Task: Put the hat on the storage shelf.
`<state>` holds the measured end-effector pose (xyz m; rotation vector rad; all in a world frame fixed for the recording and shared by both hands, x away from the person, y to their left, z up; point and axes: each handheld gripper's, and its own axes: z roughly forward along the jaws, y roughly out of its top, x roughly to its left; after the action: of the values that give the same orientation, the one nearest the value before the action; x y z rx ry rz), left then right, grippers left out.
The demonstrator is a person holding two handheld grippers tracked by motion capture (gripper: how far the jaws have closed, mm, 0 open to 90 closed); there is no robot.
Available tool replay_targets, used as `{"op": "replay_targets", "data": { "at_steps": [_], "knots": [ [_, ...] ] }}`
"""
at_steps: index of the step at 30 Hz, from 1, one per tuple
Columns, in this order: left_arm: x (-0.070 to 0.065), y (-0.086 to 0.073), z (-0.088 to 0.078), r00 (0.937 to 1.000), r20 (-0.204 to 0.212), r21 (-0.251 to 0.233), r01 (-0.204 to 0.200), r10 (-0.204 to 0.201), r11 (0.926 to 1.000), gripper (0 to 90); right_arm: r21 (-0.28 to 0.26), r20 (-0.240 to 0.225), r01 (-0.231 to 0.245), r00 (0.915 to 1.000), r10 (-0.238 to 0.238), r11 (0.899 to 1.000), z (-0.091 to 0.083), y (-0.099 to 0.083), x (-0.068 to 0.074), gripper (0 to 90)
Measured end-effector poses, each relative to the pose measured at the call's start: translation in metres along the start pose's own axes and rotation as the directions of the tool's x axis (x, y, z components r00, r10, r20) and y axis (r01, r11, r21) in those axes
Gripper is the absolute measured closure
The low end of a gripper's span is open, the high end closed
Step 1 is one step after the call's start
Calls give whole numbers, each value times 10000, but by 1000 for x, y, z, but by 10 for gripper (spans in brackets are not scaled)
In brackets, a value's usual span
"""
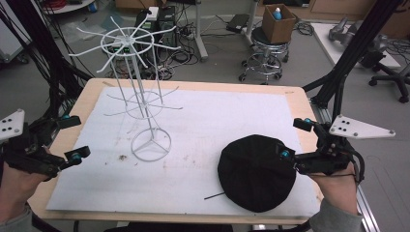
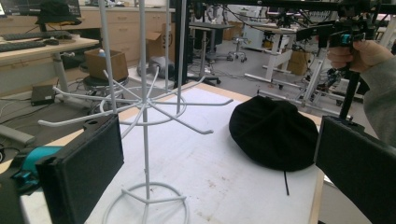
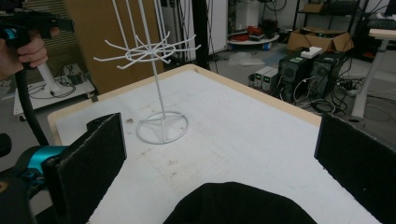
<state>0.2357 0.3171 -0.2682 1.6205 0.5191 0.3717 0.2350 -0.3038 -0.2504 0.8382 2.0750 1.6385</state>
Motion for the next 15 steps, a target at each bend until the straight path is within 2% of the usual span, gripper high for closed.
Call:
{"op": "replay_targets", "data": {
  "at_steps": [3,7,11,15],
  "knots": [
    [1,0,-1,10000,-62,-10,49,-49,10000,17,74,11,-6,10000,6,10000,1,0,0,11],
    [2,-2,-2,9992,304,-132,279,-275,9995,17,146,-16,-23,10000,23,9999,3,-1,-1,11],
    [3,-3,-3,9993,163,-71,331,-330,9994,17,113,-204,-51,9998,53,9999,6,1,-1,11],
    [3,-5,-2,9992,87,19,395,-396,9992,17,376,-322,312,9990,-300,9988,10,1,1,11]
  ]
}}
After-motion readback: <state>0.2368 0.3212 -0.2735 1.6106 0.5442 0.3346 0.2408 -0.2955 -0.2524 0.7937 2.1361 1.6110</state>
